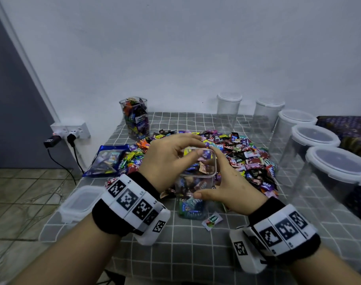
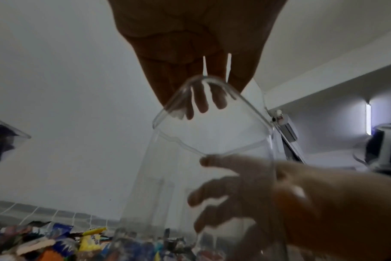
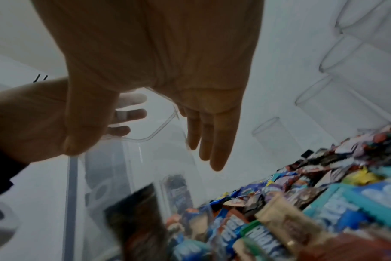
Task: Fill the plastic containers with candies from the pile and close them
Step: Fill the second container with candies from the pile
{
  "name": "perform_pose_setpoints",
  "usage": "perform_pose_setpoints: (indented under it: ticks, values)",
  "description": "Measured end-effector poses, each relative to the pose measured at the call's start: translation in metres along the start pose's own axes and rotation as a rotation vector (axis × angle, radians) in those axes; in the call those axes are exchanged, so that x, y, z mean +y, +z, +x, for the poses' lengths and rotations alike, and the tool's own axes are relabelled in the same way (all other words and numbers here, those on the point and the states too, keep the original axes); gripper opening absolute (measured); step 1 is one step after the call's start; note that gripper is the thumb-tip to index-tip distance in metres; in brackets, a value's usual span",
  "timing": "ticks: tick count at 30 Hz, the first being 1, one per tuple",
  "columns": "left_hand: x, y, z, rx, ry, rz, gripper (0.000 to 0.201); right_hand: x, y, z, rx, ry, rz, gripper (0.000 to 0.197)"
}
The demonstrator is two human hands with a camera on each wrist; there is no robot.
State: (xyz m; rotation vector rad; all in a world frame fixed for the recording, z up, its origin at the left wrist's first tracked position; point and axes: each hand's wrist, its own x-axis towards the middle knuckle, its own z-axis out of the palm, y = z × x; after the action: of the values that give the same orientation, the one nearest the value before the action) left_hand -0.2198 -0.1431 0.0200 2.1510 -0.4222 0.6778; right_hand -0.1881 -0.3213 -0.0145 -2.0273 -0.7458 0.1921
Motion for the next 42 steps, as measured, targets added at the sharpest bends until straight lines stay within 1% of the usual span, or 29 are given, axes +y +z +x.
perform_pose_setpoints:
  ticks: [1, 3, 4, 5, 6, 7, 8, 9, 11, 13, 15, 17, 19, 21, 23, 25, 26, 27, 29, 30, 31, 32, 33, 34, 35, 36, 38, 39, 42]
  values:
    - [-0.001, -0.004, -0.001, 0.038, -0.033, -0.036, 0.025, 0.003, -0.002, -0.001, -0.028, -0.001, -0.045, 0.097]
    - [-0.008, -0.017, 0.000, 0.110, -0.145, -0.098, 0.008, 0.012, -0.009, -0.003, -0.108, 0.085, -0.221, 0.085]
    - [-0.014, -0.025, 0.001, 0.140, -0.207, -0.095, 0.011, 0.015, -0.013, -0.004, -0.162, 0.152, -0.321, 0.070]
    - [-0.021, -0.034, 0.000, 0.154, -0.262, -0.071, 0.016, 0.017, -0.016, -0.006, -0.218, 0.199, -0.405, 0.049]
    - [-0.029, -0.042, -0.001, 0.162, -0.317, -0.051, 0.018, 0.018, -0.018, -0.008, -0.272, 0.215, -0.473, 0.029]
    - [-0.037, -0.050, -0.002, 0.164, -0.369, -0.035, 0.018, 0.018, -0.019, -0.009, -0.329, 0.209, -0.516, 0.016]
    - [-0.045, -0.057, -0.003, 0.154, -0.418, -0.015, 0.017, 0.017, -0.017, -0.009, -0.393, 0.196, -0.533, 0.011]
    - [-0.053, -0.062, -0.005, 0.127, -0.465, 0.014, 0.016, 0.017, -0.014, -0.010, -0.461, 0.196, -0.524, 0.013]
    - [-0.064, -0.069, -0.009, 0.017, -0.579, 0.065, 0.015, 0.017, -0.006, -0.009, -0.584, 0.219, -0.500, 0.020]
    - [-0.069, -0.070, -0.014, -0.191, -0.692, 0.089, 0.020, 0.021, -0.002, -0.007, -0.647, 0.238, -0.514, 0.022]
    - [-0.072, -0.065, -0.020, -0.432, -0.797, 0.069, 0.025, 0.026, -0.004, -0.001, -0.625, 0.276, -0.519, 0.022]
    - [-0.076, -0.055, -0.029, -0.621, -0.872, 0.041, 0.027, 0.030, -0.010, 0.007, -0.572, 0.307, -0.586, 0.023]
    - [-0.080, -0.043, -0.038, -0.750, -0.923, 0.020, 0.024, 0.032, -0.017, 0.015, -0.540, 0.326, -0.672, 0.026]
    - [-0.083, -0.033, -0.042, -0.796, -0.938, 0.017, 0.017, 0.033, -0.021, 0.020, -0.535, 0.348, -0.754, 0.035]
    - [-0.085, -0.027, -0.041, -0.786, -0.917, 0.032, 0.012, 0.034, -0.021, 0.023, -0.538, 0.347, -0.856, 0.045]
    - [-0.086, -0.023, -0.035, -0.774, -0.885, 0.072, 0.016, 0.035, -0.019, 0.024, -0.536, 0.342, -0.921, 0.051]
    - [-0.085, -0.021, -0.032, -0.749, -0.871, 0.091, 0.015, 0.036, -0.019, 0.025, -0.518, 0.346, -0.914, 0.051]
    - [-0.084, -0.019, -0.030, -0.700, -0.857, 0.091, 0.012, 0.036, -0.020, 0.026, -0.470, 0.349, -0.876, 0.046]
    - [-0.083, -0.017, -0.026, -0.533, -0.824, 0.084, 0.020, 0.038, -0.024, 0.029, -0.288, 0.363, -0.748, 0.030]
    - [-0.084, -0.018, -0.023, -0.431, -0.802, 0.091, 0.023, 0.038, -0.028, 0.031, -0.184, 0.373, -0.702, 0.025]
    - [-0.085, -0.019, -0.021, -0.324, -0.779, 0.109, 0.023, 0.040, -0.033, 0.033, -0.085, 0.386, -0.683, 0.026]
    - [-0.088, -0.021, -0.018, -0.220, -0.761, 0.141, 0.021, 0.042, -0.038, 0.035, -0.001, 0.407, -0.682, 0.031]
    - [-0.091, -0.023, -0.015, -0.133, -0.748, 0.185, 0.018, 0.044, -0.044, 0.038, 0.064, 0.435, -0.684, 0.039]
    - [-0.096, -0.025, -0.012, -0.080, -0.751, 0.241, 0.015, 0.047, -0.048, 0.041, 0.114, 0.462, -0.683, 0.047]
    - [-0.101, -0.026, -0.009, -0.067, -0.765, 0.308, 0.012, 0.050, -0.052, 0.044, 0.148, 0.490, -0.684, 0.055]
    - [-0.106, -0.026, -0.006, -0.088, -0.786, 0.386, 0.017, 0.054, -0.055, 0.047, 0.170, 0.526, -0.694, 0.060]
    - [-0.118, -0.023, -0.001, -0.185, -0.846, 0.526, 0.045, 0.060, -0.057, 0.052, 0.185, 0.597, -0.736, 0.068]
    - [-0.123, -0.021, 0.002, -0.223, -0.872, 0.569, 0.055, 0.063, -0.057, 0.054, 0.172, 0.632, -0.756, 0.072]
    - [-0.137, -0.015, 0.007, -0.287, -0.933, 0.619, 0.072, 0.071, -0.056, 0.058, 0.099, 0.743, -0.769, 0.085]
